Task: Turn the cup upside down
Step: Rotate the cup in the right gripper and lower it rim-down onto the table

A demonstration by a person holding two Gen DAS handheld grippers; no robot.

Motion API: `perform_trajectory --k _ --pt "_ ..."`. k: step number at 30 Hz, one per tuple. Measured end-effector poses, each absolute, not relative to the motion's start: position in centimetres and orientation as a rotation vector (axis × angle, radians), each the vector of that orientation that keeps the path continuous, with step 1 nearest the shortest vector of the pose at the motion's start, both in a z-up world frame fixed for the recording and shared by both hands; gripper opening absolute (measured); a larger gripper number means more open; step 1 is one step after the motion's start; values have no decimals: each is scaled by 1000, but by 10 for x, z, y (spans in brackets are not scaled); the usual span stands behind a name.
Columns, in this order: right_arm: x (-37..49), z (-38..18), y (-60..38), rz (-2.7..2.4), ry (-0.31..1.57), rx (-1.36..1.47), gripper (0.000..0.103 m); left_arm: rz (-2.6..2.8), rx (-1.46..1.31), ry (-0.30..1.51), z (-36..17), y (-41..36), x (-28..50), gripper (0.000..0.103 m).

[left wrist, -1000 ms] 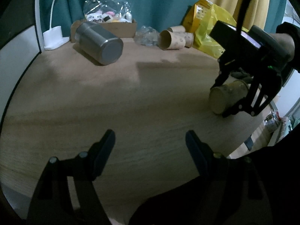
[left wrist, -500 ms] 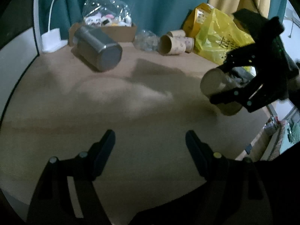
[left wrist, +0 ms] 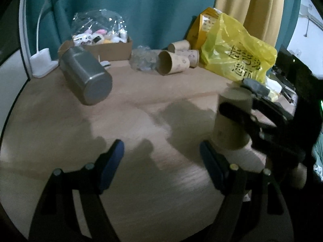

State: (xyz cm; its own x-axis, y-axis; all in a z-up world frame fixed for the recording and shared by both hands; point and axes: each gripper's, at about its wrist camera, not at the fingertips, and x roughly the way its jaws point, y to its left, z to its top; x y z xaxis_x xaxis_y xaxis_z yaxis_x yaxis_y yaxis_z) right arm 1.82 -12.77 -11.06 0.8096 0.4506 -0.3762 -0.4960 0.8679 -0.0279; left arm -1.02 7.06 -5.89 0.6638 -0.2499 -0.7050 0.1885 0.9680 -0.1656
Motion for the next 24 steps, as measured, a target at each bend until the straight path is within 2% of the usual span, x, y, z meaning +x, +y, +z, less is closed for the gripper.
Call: perform_trajectory --k 4,14,24 --pt "-4 -120 -137 459 273 -92 60 -273 -101 825 -64 64 -7 79" --pt "-30 -156 -156 421 226 -51 60 -304 -64 823 -71 37 -16 79" --pt "-29 -154 -162 417 238 -54 61 -286 -59 802 -72 27 -28 79"
